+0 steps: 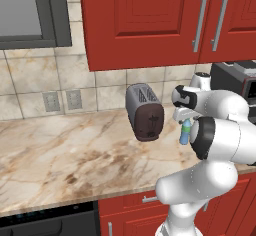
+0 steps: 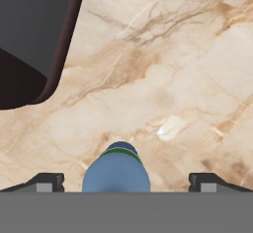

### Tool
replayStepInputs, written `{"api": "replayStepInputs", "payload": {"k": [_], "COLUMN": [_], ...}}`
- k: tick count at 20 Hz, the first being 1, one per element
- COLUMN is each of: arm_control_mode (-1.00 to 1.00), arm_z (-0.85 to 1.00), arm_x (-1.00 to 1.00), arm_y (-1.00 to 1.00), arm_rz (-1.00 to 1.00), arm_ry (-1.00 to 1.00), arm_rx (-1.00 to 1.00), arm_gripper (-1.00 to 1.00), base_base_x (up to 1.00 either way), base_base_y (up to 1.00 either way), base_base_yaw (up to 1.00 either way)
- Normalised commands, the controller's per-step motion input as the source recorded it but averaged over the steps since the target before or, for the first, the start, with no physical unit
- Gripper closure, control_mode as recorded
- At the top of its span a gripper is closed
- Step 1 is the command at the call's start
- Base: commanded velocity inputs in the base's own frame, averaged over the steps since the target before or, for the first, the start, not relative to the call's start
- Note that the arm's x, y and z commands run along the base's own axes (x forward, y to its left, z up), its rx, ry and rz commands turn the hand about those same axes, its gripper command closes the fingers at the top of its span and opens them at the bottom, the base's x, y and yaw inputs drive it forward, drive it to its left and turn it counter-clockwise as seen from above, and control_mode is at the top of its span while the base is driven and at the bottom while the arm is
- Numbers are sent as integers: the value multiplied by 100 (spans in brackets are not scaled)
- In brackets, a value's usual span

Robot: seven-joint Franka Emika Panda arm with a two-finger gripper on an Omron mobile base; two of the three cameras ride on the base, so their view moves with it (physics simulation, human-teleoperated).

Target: Place the drinks on the dining counter in a tight cluster.

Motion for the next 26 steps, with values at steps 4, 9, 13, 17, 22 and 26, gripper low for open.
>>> {"api": "replayStepInputs", "payload": {"k": [4,9,13,17,22,26], "arm_control_mode": [-100,-100,-100,-100,-100,-100], "arm_z": [0,-3,-8,-4,-1,0], "arm_x": [0,-3,-4,-6,-4,-14], "arm_y": [0,0,0,0,0,0], "arm_rz": [0,0,0,0,0,0], "arm_ry": [0,0,0,0,0,0], "arm_rx": [0,0,0,0,0,0], "arm_gripper": [-100,-100,100,100,100,100], "base_base_x": [0,0,0,0,0,0], "base_base_y": [0,0,0,0,0,0], "base_base_yaw": [0,0,0,0,0,0]}}
